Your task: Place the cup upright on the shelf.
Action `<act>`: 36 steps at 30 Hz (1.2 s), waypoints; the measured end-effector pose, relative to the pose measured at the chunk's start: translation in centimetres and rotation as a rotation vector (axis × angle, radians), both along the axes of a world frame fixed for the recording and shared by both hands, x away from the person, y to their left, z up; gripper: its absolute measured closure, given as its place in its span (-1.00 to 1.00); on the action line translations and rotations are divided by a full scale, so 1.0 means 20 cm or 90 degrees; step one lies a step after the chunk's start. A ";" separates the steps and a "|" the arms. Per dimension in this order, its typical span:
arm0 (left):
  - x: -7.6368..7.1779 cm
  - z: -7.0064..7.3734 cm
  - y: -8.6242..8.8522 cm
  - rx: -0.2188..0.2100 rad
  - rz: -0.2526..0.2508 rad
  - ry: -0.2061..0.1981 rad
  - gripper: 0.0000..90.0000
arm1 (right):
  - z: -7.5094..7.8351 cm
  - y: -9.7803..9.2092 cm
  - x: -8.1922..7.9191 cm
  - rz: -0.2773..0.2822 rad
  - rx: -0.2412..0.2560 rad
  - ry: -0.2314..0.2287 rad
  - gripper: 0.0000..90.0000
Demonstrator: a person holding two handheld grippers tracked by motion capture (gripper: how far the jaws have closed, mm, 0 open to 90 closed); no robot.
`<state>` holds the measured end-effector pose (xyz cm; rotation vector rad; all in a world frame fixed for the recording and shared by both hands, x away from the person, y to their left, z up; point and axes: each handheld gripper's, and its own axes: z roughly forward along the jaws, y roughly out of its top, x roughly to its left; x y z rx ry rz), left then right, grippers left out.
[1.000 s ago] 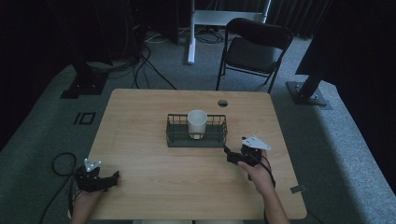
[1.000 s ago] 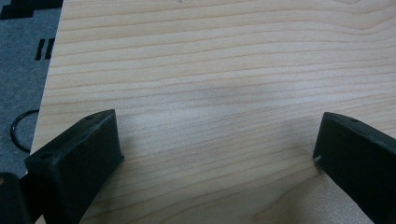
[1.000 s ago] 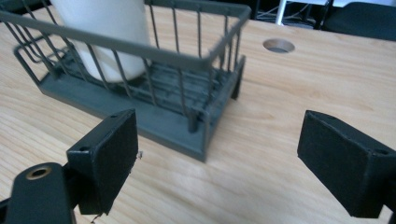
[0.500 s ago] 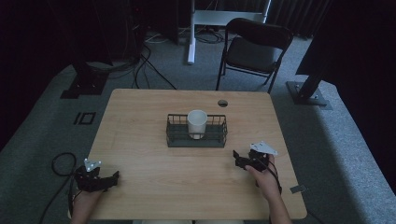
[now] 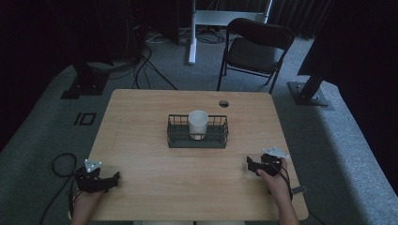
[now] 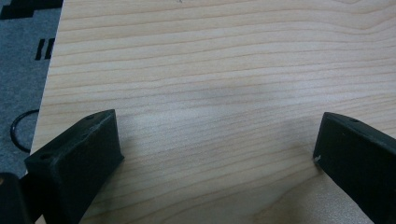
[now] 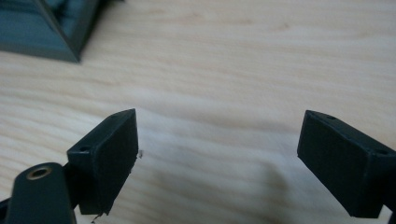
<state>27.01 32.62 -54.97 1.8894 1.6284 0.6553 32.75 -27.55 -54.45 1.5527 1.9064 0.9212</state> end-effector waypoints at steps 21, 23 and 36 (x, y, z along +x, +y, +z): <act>0.00 0.00 0.00 0.000 0.000 0.000 -0.98 | -0.04 -0.10 -0.09 0.015 -0.022 0.039 -0.74; 0.00 0.00 0.00 0.000 0.000 0.000 -0.98 | -0.04 -0.10 -0.09 0.022 -0.022 0.038 -0.74; 0.00 0.00 0.00 0.000 0.000 0.000 -0.98 | -0.04 -0.10 -0.09 0.022 -0.023 0.039 -0.74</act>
